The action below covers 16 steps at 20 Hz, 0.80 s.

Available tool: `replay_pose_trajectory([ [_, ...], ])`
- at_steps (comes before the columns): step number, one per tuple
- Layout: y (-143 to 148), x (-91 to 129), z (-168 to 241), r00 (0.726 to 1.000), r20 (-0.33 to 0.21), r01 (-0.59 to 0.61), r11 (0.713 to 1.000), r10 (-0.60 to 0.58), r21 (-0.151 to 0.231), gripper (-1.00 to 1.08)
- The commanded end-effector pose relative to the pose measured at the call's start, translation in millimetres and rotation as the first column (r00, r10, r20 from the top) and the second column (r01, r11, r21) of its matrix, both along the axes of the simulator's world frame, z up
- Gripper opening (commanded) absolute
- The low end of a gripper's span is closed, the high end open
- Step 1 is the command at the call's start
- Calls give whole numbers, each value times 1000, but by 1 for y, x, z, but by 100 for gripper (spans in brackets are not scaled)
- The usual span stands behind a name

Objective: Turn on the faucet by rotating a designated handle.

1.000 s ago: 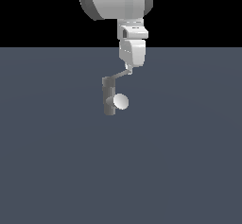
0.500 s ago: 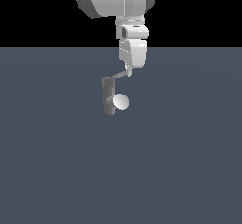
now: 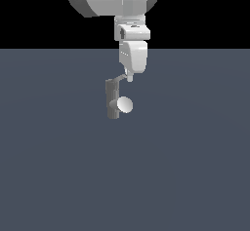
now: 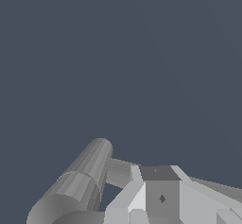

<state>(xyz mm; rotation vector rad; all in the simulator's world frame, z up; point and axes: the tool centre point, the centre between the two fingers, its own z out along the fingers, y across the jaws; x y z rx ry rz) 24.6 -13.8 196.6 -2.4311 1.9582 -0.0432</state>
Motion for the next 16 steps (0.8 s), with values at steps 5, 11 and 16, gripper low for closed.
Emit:
replay_pose_trajectory([
  [5,22,-10,-5,1000,-11,-3,1000,3,2,-100],
  [11,54,-25,-11,1000,-25,-5,1000,5,2,-100],
  [16,76,-35,-15,999,-34,-6,1000,6,2,-100],
])
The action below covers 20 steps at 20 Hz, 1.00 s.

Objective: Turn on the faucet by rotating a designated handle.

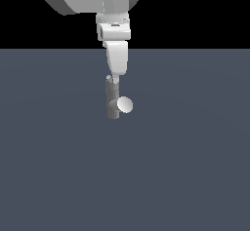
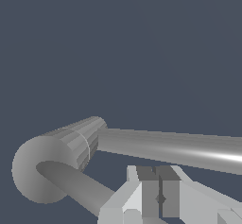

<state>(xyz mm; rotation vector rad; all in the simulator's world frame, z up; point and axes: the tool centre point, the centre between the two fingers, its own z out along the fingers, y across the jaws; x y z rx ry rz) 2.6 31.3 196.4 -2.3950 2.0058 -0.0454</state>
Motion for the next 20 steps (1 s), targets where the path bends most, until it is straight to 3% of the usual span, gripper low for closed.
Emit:
replay_pose_trajectory([
  [1,0,-1,-1,1000,-3,0,1000,0,1,-100],
  [18,91,22,-14,999,-33,-44,999,44,5,-100],
  [19,91,22,-14,999,-33,-44,999,44,5,-100],
  [20,40,31,-1,999,-12,31,999,-31,-7,-100],
])
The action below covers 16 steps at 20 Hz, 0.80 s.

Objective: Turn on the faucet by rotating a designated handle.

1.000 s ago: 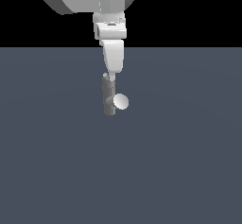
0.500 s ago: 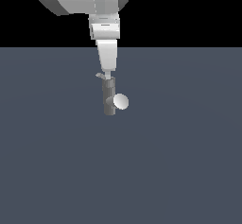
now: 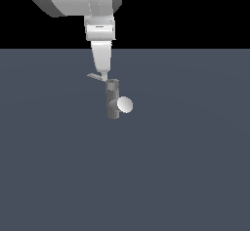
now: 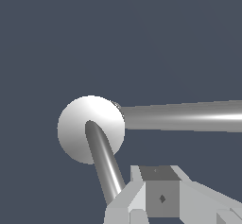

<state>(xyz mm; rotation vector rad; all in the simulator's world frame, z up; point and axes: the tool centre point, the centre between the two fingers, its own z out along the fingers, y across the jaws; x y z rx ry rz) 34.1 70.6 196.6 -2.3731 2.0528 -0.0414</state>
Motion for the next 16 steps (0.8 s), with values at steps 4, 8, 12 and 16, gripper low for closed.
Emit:
replay_pose_trajectory([
  [4,12,10,-3,1000,-5,-13,1000,13,4,-100],
  [8,22,19,-5,1000,-8,-24,1000,24,6,-100],
  [12,33,28,-7,999,-11,-35,999,36,7,-100],
  [16,43,37,-9,999,-14,-46,999,46,9,-100],
])
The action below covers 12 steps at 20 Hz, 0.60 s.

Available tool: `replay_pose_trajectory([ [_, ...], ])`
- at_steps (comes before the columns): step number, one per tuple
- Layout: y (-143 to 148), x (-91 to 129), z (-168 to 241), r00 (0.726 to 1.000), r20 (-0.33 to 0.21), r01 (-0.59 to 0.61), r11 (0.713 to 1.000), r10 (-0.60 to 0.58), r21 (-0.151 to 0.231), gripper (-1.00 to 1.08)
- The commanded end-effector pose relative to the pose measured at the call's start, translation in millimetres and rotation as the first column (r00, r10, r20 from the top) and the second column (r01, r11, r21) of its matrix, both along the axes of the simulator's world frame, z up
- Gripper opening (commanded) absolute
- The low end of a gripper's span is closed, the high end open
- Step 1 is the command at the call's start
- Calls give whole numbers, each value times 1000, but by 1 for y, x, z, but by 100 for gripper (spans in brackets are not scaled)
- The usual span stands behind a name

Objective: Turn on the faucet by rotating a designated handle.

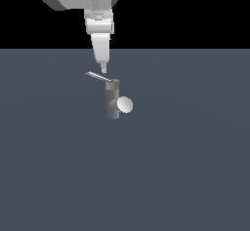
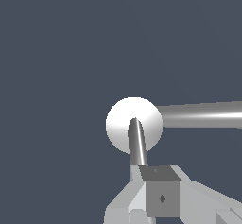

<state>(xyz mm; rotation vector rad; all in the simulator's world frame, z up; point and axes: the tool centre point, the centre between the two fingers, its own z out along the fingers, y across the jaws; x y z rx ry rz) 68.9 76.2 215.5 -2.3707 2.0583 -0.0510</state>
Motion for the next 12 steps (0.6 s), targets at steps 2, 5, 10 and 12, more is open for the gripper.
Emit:
replay_pose_trajectory([
  [2,42,6,-29,998,-19,-55,998,56,16,-100],
  [5,50,13,-31,998,-21,-63,998,63,17,-100],
  [10,62,23,-33,997,-24,-76,997,76,19,-100],
  [12,64,25,-33,997,-25,-78,997,79,20,-100],
])
